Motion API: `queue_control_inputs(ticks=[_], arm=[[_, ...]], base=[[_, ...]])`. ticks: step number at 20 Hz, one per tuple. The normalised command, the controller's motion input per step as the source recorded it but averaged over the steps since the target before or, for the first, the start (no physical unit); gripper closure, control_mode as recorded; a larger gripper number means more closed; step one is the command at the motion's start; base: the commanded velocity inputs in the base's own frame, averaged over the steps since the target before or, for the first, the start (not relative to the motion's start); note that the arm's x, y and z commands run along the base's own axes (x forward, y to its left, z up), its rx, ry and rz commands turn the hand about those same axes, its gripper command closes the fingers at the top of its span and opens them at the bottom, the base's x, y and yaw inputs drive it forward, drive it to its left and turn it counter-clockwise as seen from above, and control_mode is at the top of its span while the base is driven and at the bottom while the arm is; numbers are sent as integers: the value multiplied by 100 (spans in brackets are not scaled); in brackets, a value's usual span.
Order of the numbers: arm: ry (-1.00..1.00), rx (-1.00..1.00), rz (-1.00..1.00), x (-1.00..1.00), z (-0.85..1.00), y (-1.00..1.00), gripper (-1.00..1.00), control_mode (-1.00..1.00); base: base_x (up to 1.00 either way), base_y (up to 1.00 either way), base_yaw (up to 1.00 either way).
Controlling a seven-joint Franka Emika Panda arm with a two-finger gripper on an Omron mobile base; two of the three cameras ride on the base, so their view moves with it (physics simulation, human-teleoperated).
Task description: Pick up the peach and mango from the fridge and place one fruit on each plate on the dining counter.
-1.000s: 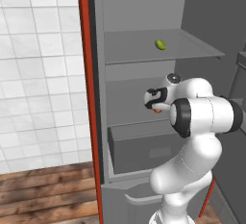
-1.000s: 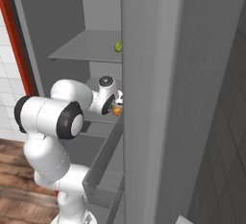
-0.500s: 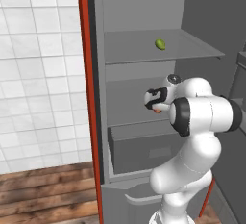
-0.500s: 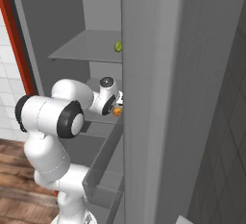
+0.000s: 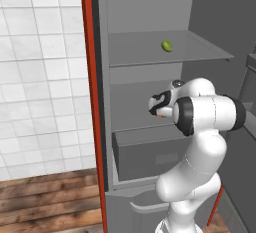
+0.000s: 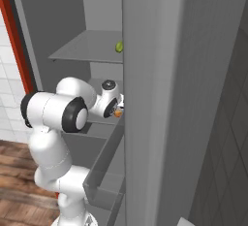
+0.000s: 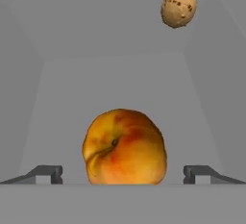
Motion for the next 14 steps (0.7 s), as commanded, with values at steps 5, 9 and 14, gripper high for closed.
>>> queue_control_inputs(ticks=[5,9,14], arm=[[9,0,0,13,-16,0,-100,-100],[12,0,0,12,-22,0,-100,-100],[2,0,0,15,-2,0,-100,-100]], base=[[0,0,0],[0,0,0],[0,0,0]])
